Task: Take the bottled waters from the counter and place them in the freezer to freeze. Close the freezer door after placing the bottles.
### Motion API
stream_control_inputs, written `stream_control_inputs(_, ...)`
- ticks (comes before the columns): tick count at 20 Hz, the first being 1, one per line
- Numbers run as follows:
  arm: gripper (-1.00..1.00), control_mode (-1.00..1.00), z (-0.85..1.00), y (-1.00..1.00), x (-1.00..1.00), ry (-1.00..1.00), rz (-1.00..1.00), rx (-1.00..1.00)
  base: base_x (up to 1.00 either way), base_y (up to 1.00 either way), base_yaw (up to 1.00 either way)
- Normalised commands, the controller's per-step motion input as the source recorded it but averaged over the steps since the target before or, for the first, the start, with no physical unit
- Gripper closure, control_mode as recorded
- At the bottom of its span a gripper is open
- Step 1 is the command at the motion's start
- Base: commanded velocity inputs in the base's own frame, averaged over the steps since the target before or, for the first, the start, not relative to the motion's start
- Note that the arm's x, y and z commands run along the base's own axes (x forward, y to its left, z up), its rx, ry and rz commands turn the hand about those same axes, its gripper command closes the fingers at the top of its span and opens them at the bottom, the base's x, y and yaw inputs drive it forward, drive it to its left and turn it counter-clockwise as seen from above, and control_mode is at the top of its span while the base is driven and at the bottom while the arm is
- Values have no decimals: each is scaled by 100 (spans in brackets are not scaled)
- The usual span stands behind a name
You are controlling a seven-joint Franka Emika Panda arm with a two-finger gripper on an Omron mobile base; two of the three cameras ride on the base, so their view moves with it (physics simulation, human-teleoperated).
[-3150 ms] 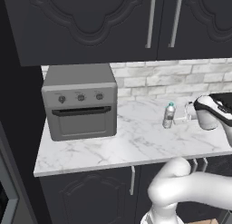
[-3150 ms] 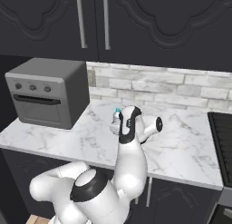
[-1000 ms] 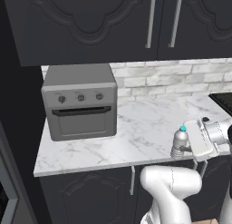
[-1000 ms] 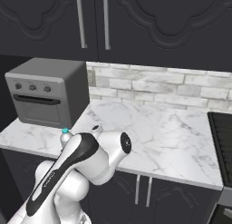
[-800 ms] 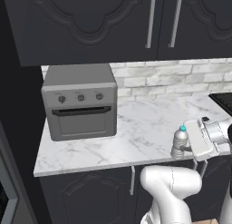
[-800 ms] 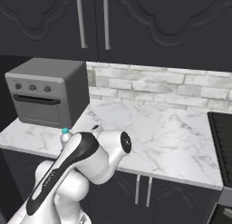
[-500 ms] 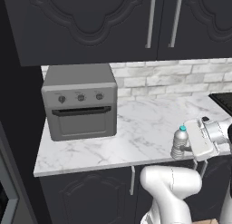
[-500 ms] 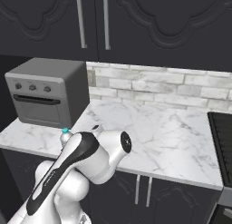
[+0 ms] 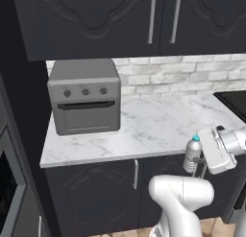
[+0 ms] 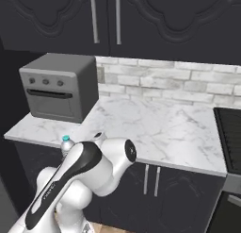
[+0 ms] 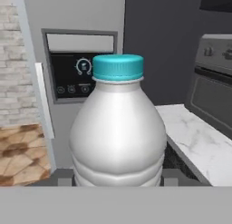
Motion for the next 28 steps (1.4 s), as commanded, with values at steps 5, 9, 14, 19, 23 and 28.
stream_control_inputs(5, 100, 100, 0, 0, 0, 0, 0, 0, -71, 22, 2)
stream_control_inputs(9, 100, 100, 0, 0, 0, 0, 0, 0, -65, 36, 6)
stream_control_inputs(14, 100, 100, 0, 0, 0, 0, 0, 0, -59, 41, 6)
stream_control_inputs(19, 100, 100, 0, 0, 0, 0, 0, 0, -65, 50, 9)
stream_control_inputs(23, 100, 100, 0, 0, 0, 0, 0, 0, -76, 42, 11)
stream_control_inputs(28, 100, 100, 0, 0, 0, 0, 0, 0, -55, 54, 12)
